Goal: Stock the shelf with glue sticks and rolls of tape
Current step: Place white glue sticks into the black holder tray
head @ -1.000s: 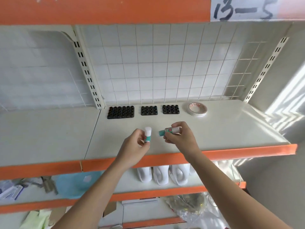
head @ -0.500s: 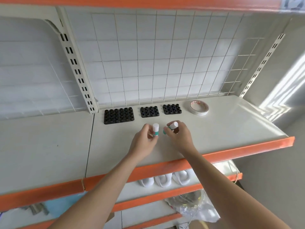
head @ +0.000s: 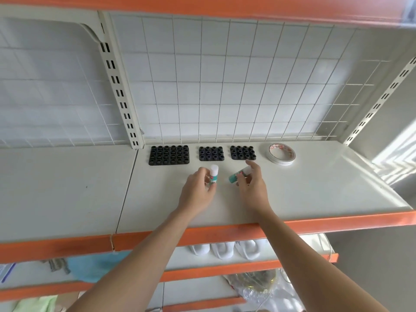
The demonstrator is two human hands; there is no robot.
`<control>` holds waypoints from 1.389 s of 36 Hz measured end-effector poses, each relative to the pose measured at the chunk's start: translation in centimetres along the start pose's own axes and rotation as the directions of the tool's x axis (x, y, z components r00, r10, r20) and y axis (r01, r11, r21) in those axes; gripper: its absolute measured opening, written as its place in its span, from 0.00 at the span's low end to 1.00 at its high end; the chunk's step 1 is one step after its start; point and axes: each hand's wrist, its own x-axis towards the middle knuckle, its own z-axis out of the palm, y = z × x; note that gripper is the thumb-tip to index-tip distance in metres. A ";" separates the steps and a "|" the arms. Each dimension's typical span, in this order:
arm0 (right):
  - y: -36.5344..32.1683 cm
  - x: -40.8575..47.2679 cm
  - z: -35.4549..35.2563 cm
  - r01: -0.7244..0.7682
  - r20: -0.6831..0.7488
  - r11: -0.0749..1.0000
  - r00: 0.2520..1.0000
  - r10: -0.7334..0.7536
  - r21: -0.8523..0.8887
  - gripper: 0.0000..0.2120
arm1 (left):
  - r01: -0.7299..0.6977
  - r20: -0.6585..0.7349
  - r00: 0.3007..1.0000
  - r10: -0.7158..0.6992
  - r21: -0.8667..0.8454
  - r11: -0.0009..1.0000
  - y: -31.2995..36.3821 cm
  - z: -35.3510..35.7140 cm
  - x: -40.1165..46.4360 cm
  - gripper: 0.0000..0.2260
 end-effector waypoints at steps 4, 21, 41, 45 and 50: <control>0.1 0.0 0.1 -0.002 0.026 0.999 1.000 0.000 0.047 0.20 | -0.017 -0.003 1.000 0.017 0.019 1.000 -0.4 0.1 -0.2 0.07; -2.1 4.4 1.7 0.095 0.007 0.995 0.995 -0.095 0.014 0.11 | -0.198 -0.012 0.970 0.244 0.551 0.811 -4.8 -2.2 -1.8 0.15; -5.6 11.0 6.4 0.250 0.103 0.954 0.966 -0.236 -0.164 0.10 | -0.159 -0.008 0.981 0.195 0.548 0.821 -4.7 -2.0 -1.5 0.14; -5.3 11.5 7.1 0.249 0.127 0.944 0.966 -0.226 -0.215 0.07 | -0.158 -0.009 0.981 0.195 0.551 0.820 -4.8 -1.9 -1.5 0.14; -5.3 11.7 7.2 0.287 0.138 0.929 0.956 -0.260 -0.233 0.08 | -0.163 -0.008 0.980 0.198 0.540 0.826 -4.9 -1.8 -1.5 0.14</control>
